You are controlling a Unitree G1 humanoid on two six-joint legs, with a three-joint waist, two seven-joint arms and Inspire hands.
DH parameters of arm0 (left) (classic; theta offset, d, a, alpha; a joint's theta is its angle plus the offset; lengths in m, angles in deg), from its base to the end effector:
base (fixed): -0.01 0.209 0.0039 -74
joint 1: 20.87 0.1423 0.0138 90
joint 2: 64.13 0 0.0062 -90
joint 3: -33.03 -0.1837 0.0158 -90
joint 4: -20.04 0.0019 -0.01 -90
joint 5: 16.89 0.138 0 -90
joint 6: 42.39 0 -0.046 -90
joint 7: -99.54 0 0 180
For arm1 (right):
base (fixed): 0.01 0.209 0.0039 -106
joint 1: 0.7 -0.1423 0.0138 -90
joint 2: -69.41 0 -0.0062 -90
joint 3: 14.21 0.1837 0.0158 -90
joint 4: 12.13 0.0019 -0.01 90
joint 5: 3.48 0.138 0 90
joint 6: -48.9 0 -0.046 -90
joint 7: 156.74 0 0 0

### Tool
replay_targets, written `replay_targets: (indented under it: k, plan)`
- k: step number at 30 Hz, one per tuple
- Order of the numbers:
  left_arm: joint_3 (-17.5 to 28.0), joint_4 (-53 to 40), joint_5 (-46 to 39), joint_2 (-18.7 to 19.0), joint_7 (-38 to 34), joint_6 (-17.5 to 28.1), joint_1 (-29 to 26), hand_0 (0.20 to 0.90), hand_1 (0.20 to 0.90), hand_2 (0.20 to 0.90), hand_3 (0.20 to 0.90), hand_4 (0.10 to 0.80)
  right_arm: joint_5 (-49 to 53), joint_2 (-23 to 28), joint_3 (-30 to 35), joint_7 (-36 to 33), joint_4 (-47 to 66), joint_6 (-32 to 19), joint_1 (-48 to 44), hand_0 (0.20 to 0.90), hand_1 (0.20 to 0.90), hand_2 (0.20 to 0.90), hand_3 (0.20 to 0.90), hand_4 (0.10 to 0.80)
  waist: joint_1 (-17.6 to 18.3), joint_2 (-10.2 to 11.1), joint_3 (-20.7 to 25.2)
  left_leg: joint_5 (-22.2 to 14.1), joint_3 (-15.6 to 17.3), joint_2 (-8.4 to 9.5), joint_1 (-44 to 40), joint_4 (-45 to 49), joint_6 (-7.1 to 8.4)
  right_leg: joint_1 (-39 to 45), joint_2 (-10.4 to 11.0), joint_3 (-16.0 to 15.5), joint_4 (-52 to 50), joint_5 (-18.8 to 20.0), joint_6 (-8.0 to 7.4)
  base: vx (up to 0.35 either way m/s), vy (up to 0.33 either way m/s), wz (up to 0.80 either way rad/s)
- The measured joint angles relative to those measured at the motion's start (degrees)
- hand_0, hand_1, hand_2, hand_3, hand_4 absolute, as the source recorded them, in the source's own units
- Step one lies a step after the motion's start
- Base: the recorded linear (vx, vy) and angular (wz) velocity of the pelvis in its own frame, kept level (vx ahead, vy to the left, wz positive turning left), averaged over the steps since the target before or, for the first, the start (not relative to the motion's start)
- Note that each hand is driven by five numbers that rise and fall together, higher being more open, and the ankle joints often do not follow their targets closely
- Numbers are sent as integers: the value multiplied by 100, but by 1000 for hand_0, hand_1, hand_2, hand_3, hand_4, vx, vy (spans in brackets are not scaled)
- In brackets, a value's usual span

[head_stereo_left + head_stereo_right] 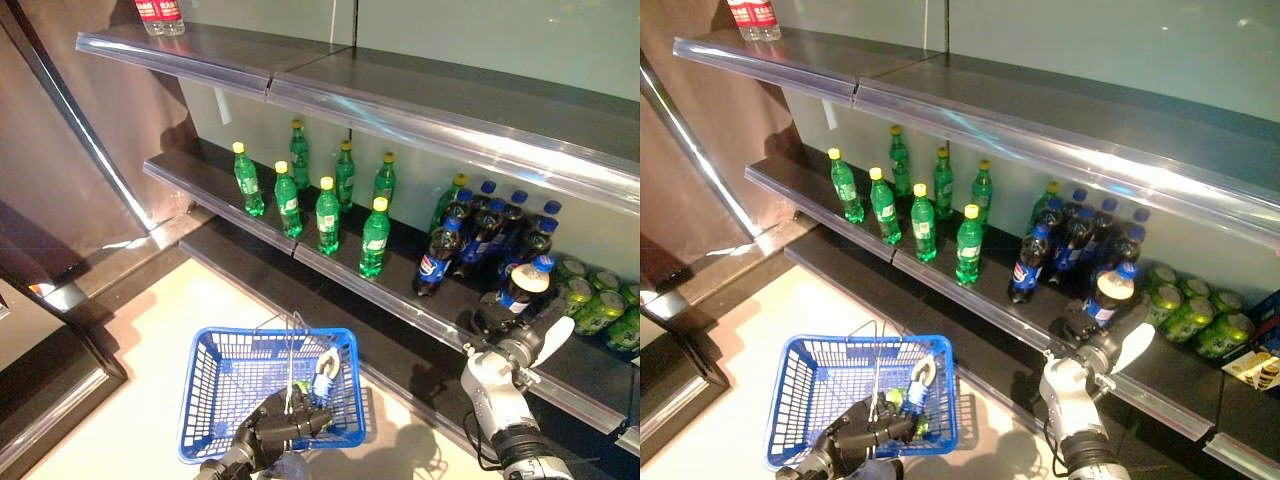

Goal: Pick up the drink and place into the basket.

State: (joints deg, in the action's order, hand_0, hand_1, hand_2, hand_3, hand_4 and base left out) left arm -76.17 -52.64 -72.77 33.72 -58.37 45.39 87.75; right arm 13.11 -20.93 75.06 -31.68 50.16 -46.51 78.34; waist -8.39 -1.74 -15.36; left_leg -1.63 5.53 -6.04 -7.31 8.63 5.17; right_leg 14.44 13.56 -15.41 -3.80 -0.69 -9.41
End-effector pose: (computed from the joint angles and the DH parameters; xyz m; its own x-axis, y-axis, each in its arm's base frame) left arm 0.0869 0.2025 -0.0562 0.7705 -0.4282 -0.4722 0.0224 0.7585 -0.6512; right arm 0.2313 -0.2108 0.0099 0.5062 -0.8553 -0.1101 0.8415 0.5178 -0.1538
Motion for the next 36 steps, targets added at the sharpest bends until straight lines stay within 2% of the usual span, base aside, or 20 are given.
replay_targets:
  k: [7, 8, 9, 10, 16, 36]
  plan:
    - [58, 0, 0, 176, 148, -42, 57, 300, 300, 300, 200, 100, 925, -3, 275, 94, -533, -9, 30, 900, 900, 900, 900, 800, -101, 62, 42, -119, -42, 24, -47, 120, -23, 137, 18, -33, -16, -25, -19, 29, -8, 2]
    - [70, 1, 0, 204, 148, -68, 58, 300, 300, 300, 200, 100, 1089, -4, 282, 129, -543, -11, 29, 836, 836, 836, 826, 726, -102, 62, 45, -131, -47, 40, -33, 170, -26, 143, 20, -32, -26, -26, -21, 71, 7, 2]
    - [86, 0, 2, 216, 149, -95, 58, 300, 300, 300, 200, 100, 1181, -4, 281, 146, -556, -12, 30, 811, 811, 811, 796, 696, -102, 67, 48, -158, -55, 21, -37, 182, -23, 161, 25, -40, -26, -27, -21, 76, 15, 4]
    - [91, 1, 2, 224, 149, -111, 60, 300, 300, 300, 200, 100, 1302, -4, 287, 163, -561, -13, 29, 300, 300, 300, 200, 100, -101, 68, 52, -145, -65, 41, -38, 210, -42, 179, 24, -49, -33, -28, -23, 39, 19, 7]
    - [208, 1, 10, 272, 192, -142, 184, 300, 300, 300, 200, 100, 1734, -15, 297, 355, -741, -18, 29, 300, 300, 300, 200, 100, -150, 109, 200, -233, -154, 41, -13, 327, -34, 241, 44, -139, -95, -82, -38, 22, 8, 7]
    - [263, 8, 10, 475, 223, -142, 282, 300, 300, 300, 200, 100, 1861, -14, 420, 641, -777, -12, 44, 300, 300, 300, 200, 100, -203, 103, 260, -266, -213, 36, 34, 538, -41, 225, 54, -145, -288, -122, -30, 16, 0, 1]
